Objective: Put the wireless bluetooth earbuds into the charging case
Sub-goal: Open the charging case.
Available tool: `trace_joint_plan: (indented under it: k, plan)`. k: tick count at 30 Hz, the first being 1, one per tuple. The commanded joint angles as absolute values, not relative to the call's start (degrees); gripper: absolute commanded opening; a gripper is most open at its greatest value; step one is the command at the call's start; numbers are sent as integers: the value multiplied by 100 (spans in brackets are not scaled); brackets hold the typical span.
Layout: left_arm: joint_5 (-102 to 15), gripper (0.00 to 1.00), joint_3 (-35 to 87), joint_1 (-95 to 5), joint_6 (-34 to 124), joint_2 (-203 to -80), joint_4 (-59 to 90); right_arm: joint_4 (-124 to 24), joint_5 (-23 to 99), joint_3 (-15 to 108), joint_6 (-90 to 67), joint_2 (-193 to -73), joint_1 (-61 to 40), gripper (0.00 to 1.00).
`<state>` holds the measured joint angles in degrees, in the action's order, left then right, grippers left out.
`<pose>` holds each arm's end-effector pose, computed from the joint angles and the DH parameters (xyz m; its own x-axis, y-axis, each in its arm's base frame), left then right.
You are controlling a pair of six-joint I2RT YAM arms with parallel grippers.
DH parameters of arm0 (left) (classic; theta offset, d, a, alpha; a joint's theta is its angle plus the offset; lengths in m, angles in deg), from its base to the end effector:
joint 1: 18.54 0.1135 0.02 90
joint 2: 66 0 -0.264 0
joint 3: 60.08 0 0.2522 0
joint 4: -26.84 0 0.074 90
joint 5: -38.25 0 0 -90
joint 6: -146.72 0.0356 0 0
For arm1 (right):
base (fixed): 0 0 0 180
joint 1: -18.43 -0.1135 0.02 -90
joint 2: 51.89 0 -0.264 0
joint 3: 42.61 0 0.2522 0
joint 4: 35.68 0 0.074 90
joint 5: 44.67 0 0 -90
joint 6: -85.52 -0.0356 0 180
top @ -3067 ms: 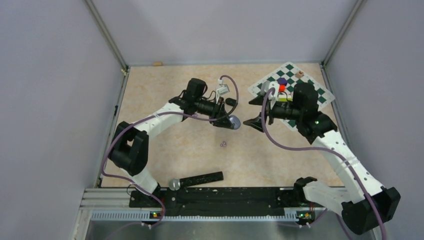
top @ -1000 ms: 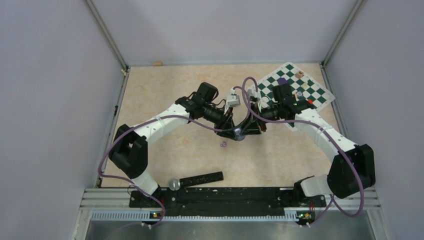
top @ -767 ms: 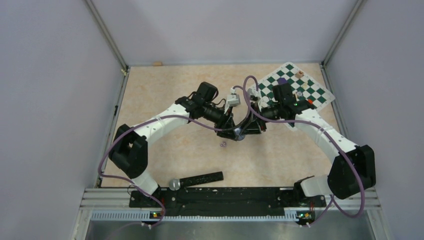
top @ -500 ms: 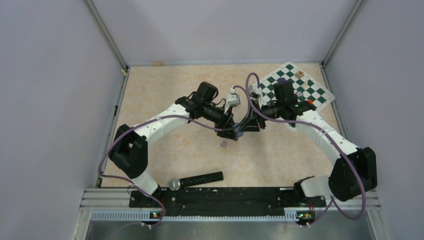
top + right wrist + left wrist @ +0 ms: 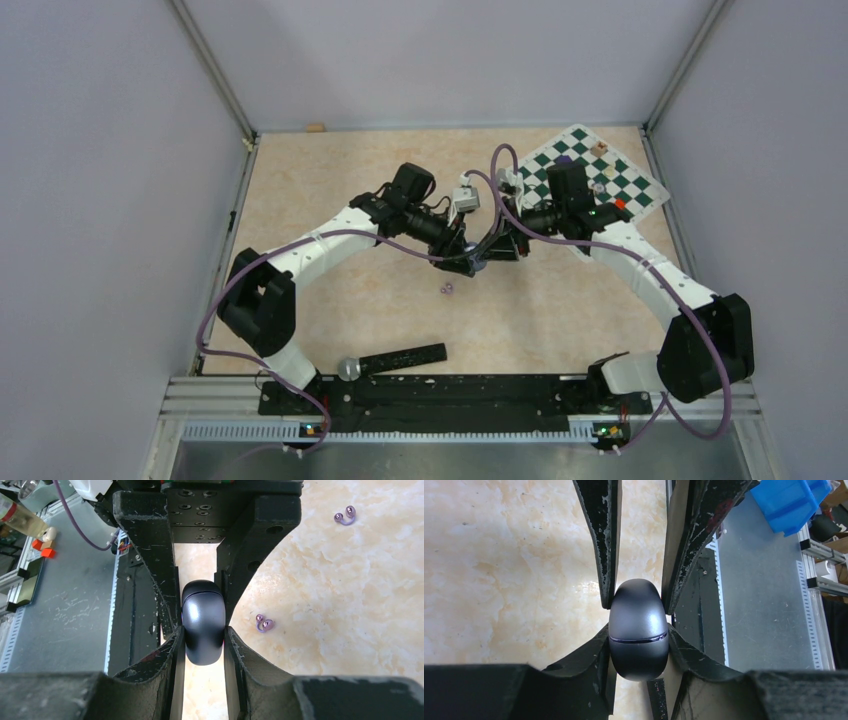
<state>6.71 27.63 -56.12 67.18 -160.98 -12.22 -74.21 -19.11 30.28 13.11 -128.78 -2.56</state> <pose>0.2645 -0.2418 0.2776 -0.4211 0.4439 -0.7909 0.8764 -0.0254 -0.4809 0.2476 0.1294 0.2926 -0.3673 -0.2806 -0.8868 -0.9297 0.0838 0.3586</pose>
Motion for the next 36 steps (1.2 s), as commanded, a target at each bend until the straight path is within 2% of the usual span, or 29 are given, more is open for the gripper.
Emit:
trace_joint_plan:
  k: [1,5,8,13,21,31,36]
  plan:
    - [806,31,2936,-5605,6753,-15924,-1044,-7191,-1836,3008,1319,-12847,-307,14]
    - [810,19,2940,-5609,6764,-15917,-1043,-7194,-1813,3007,1319,-12854,-301,14]
    - [821,15,2938,-5607,6800,-15904,-1059,-7193,-1801,3009,1319,-12851,-303,14]
    - [917,11,2937,-5608,7016,-15824,-1221,-7240,-1655,3043,1369,-12842,-235,28]
    - [1051,7,2921,-5604,7087,-15748,-1270,-7328,-1401,3054,1554,-12694,1,38]
    - [1057,5,2885,-5598,7113,-15717,-1283,-7325,-989,3079,1638,-12499,59,65]
    - [1110,5,2907,-5603,7103,-15779,-1286,-7134,-511,3032,1575,-12309,70,69]
